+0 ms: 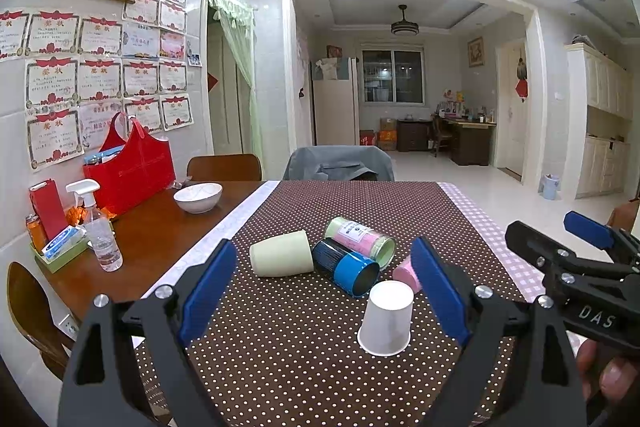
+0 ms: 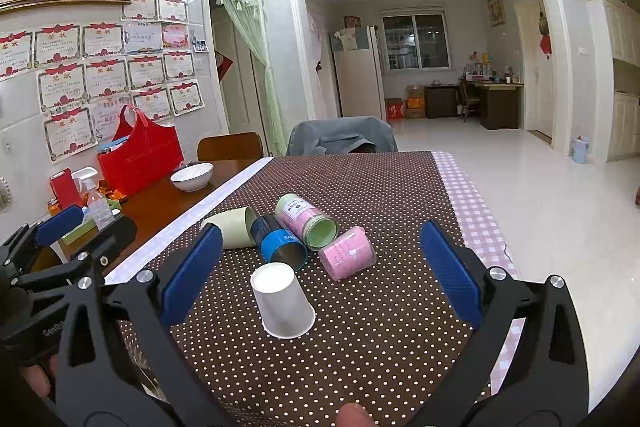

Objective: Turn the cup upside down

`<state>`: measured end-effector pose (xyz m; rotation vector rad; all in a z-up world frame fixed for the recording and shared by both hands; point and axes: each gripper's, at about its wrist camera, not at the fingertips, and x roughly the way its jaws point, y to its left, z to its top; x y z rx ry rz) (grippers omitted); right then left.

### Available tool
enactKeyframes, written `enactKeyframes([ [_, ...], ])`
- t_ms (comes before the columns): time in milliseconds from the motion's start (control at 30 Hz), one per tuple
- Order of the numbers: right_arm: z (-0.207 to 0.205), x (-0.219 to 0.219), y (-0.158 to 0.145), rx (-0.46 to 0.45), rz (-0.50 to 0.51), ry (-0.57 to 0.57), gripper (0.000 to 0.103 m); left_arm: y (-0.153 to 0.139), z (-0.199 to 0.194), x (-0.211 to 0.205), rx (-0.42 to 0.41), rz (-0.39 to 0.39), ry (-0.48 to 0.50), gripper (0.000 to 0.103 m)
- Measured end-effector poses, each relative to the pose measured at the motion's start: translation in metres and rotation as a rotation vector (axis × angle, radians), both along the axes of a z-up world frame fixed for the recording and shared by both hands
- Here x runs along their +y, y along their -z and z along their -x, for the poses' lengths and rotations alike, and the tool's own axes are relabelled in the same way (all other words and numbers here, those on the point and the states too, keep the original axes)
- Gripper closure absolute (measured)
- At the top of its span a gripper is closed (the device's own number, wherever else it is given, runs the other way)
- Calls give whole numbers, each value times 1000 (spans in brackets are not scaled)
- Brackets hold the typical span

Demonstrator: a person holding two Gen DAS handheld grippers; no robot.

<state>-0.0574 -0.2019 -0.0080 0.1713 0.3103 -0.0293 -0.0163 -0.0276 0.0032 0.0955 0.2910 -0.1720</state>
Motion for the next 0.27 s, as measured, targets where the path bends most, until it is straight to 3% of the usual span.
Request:
enactKeyframes([
  [267, -1, 0, 1, 0, 0, 3, 6, 2, -5, 0, 28, -7, -25, 16],
])
